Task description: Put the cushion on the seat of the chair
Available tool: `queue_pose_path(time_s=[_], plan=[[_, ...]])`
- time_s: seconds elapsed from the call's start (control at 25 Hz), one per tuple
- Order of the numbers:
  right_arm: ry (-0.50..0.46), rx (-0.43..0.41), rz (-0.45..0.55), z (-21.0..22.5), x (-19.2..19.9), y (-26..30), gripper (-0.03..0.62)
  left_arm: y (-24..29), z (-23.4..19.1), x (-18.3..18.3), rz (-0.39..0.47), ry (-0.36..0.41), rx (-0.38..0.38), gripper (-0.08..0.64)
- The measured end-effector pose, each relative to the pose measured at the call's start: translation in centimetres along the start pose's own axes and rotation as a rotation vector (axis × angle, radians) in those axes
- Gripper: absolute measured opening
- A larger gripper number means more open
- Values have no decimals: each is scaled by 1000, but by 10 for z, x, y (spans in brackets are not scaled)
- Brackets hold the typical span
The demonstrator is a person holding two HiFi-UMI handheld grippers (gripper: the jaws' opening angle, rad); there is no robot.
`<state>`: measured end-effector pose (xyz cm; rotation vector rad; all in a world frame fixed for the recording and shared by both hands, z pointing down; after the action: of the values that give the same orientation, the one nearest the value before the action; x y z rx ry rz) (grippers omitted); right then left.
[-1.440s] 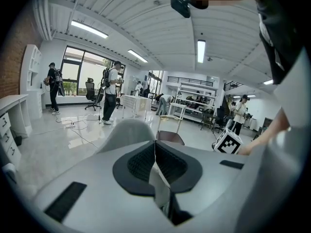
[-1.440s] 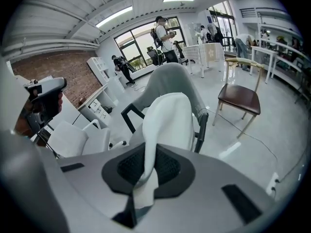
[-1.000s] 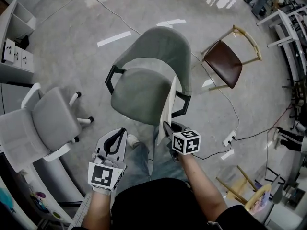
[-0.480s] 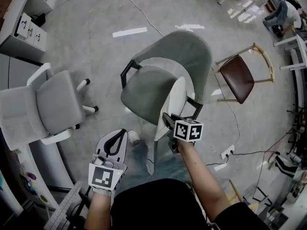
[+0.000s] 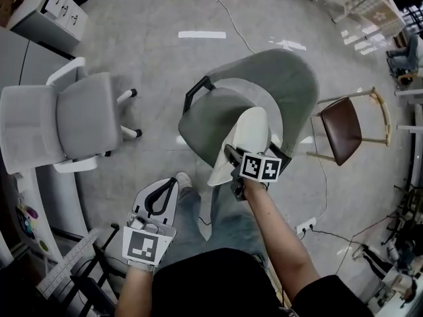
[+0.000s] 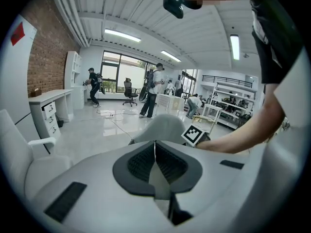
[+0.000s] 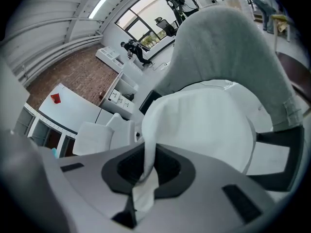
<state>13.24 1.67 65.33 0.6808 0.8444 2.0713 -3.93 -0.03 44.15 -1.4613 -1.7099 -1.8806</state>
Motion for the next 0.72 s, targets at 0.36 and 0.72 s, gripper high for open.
queue_pose_path(time_s=[0.36,0.72], plan=[[44,-32,-51,10,-37,51,41,3,-16,18,-20,-87,-74,14],[146,-51,-70,31,-72,104,46,4,-37,30,-30,-141,-147,14]])
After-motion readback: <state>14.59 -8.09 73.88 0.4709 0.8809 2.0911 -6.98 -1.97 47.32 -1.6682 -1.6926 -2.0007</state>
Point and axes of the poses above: the fingertips, and each gripper's own axes: y forward along the fingers, z to its right, x out of its underside, the point moved 1 cm from there along -y, backward along the fingers, and after that the axes turned 11 degrees about -z, right-handed, at the moved point
